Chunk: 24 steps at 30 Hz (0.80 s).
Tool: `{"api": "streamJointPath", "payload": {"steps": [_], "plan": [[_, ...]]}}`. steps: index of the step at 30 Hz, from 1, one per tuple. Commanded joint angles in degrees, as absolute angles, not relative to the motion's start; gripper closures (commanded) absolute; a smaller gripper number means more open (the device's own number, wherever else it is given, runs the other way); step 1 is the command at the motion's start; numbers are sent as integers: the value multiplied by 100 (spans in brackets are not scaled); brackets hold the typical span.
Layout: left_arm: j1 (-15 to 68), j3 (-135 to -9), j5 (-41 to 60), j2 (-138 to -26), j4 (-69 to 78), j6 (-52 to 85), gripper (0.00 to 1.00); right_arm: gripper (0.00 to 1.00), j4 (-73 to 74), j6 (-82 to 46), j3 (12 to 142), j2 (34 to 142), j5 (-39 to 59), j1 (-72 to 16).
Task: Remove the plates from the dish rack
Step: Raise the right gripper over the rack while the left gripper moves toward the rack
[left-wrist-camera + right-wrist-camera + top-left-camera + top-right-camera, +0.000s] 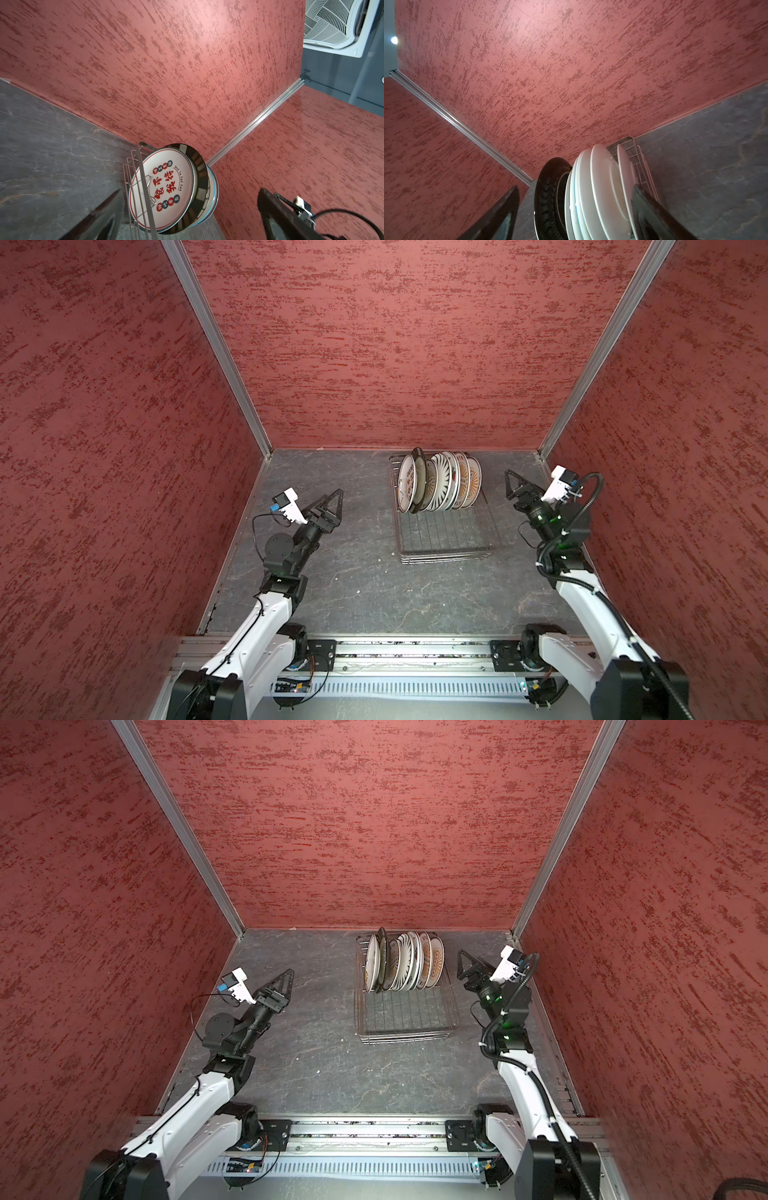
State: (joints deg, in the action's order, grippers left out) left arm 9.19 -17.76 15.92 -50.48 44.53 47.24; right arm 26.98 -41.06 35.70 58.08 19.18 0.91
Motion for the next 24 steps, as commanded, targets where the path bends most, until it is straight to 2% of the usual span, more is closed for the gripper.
{"api": "streamJointPath", "payload": {"steps": [1, 5, 8, 14, 19, 24], "plan": [[1110, -1925, 1825, -5269, 4520, 4445, 1, 16, 2246, -3868, 4244, 6151, 1955, -408], [1592, -2427, 1634, -5374, 3578, 3895, 1, 18, 1341, -3173, 5253, 6738, 1074, -1305], [1981, -2578, 1465, -5508, 3494, 3627, 1, 19, 794, -2908, 6009, 7346, 621, -1759], [2209, -2775, 1323, -5641, 3231, 3643, 0, 22, -153, -2397, 7253, 8537, -563, -2622], [2274, -2916, 853, -5643, 2509, 3734, 1, 34, -866, -2206, 8212, 9441, -1464, -3094], [2338, -2732, 838, -5762, 2936, 3900, 1, 46, -1460, -2153, 9027, 10188, -1804, -3292]]}}
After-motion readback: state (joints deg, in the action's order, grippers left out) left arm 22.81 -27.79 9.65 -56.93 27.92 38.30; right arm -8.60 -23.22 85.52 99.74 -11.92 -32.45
